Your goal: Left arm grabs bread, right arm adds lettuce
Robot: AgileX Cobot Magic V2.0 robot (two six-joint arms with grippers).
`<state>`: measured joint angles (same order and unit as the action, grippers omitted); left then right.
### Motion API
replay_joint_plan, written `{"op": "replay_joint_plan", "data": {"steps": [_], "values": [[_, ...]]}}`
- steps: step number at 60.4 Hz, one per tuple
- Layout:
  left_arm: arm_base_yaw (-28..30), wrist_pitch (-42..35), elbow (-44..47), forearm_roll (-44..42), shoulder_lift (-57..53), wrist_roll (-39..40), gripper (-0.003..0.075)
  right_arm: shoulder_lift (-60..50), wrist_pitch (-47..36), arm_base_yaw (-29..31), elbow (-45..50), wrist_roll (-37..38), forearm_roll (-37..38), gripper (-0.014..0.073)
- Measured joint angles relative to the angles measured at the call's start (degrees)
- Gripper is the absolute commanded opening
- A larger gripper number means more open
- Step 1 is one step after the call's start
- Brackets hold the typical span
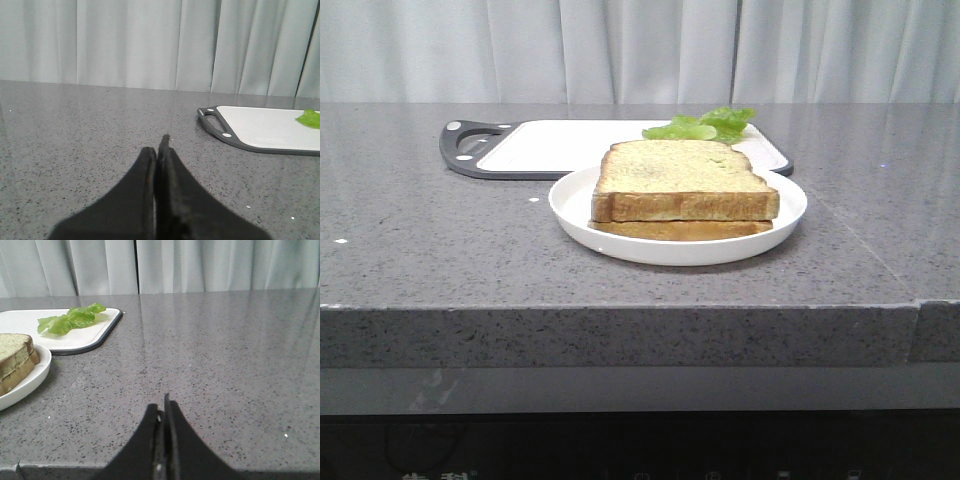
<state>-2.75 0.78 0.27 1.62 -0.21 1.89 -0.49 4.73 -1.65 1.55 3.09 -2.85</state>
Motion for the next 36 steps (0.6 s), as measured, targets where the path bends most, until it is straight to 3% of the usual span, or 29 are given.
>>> {"op": "replay_joint_plan", "data": {"steps": [19,36], "values": [[0.0,-0.22,0.0,0.0,0.0,0.0,-0.002,0.0,0.0,0.0,0.0,0.0,0.0,-0.0118],[0.0,-6.09,0.0,0.0,0.0,0.0,-0.002,0.0,-0.12,0.0,0.0,0.0,0.0,-0.0118]]}}
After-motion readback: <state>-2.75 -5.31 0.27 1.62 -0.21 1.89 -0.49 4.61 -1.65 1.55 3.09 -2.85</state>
